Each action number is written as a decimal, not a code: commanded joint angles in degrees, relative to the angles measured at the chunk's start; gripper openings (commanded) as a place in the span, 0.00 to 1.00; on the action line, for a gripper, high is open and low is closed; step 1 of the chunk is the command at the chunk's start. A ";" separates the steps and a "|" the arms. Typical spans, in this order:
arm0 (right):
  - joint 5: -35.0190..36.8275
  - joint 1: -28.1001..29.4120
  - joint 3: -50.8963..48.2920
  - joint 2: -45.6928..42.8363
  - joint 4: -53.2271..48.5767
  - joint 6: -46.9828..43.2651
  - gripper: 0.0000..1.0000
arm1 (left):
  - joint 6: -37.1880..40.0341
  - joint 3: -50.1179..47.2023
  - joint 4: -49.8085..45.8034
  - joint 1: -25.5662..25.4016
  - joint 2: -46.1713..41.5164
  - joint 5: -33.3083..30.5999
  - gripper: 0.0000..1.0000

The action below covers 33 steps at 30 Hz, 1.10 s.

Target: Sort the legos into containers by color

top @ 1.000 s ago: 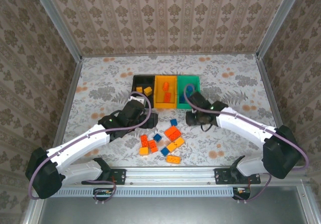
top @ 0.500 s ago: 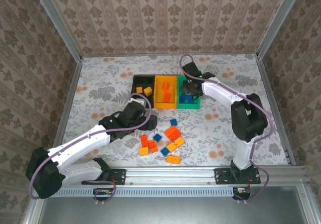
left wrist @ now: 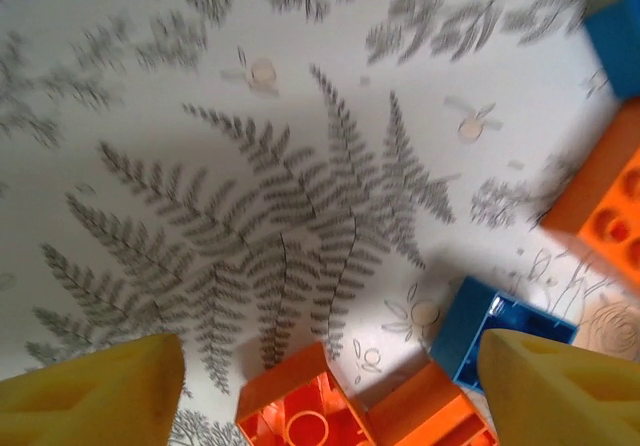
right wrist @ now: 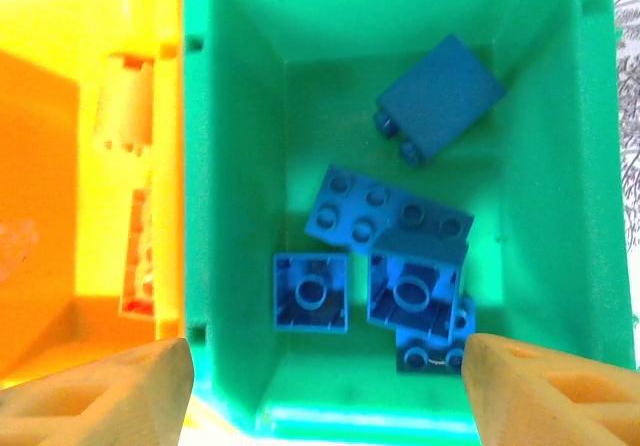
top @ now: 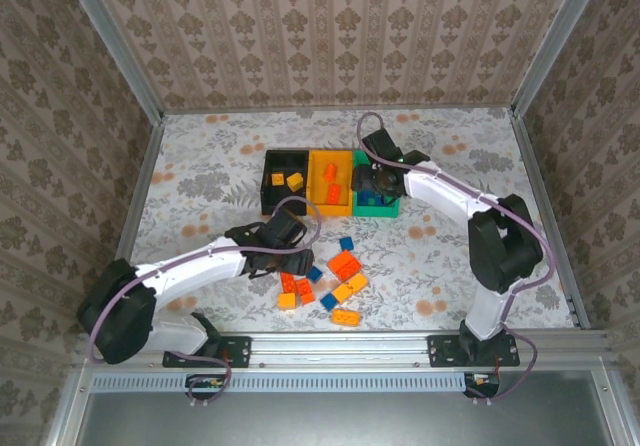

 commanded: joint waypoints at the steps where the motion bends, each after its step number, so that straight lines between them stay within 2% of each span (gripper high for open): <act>1: -0.80 -0.02 -3.70 -3.96 1.97 1.14 0.73 | -2.07 -1.38 -1.88 -0.70 -0.13 4.44 0.76; 4: -0.85 -0.04 -6.03 -5.95 2.86 1.14 0.73 | -3.01 -1.58 -3.77 -1.50 0.18 4.43 0.71; 11: -0.78 -0.02 -7.49 -8.04 3.21 0.87 0.73 | -4.23 -2.48 -6.86 -1.90 1.75 3.45 0.68; 17: -1.04 -0.02 -8.17 -8.31 3.44 1.04 0.73 | -5.13 -3.55 -5.76 -2.31 -2.08 2.55 0.77; 22: -1.05 -0.04 -8.31 -8.66 3.36 1.09 0.73 | -5.06 -4.56 -5.62 -2.36 -0.66 2.92 0.62; 27: -0.79 -0.11 -8.39 -8.77 3.05 1.05 0.73 | -5.22 -5.74 -4.45 -2.52 2.82 3.53 0.57; 33: -0.36 -0.26 -8.04 -9.24 2.74 1.02 0.73 | -4.87 -4.55 -4.30 -2.67 1.54 2.57 0.37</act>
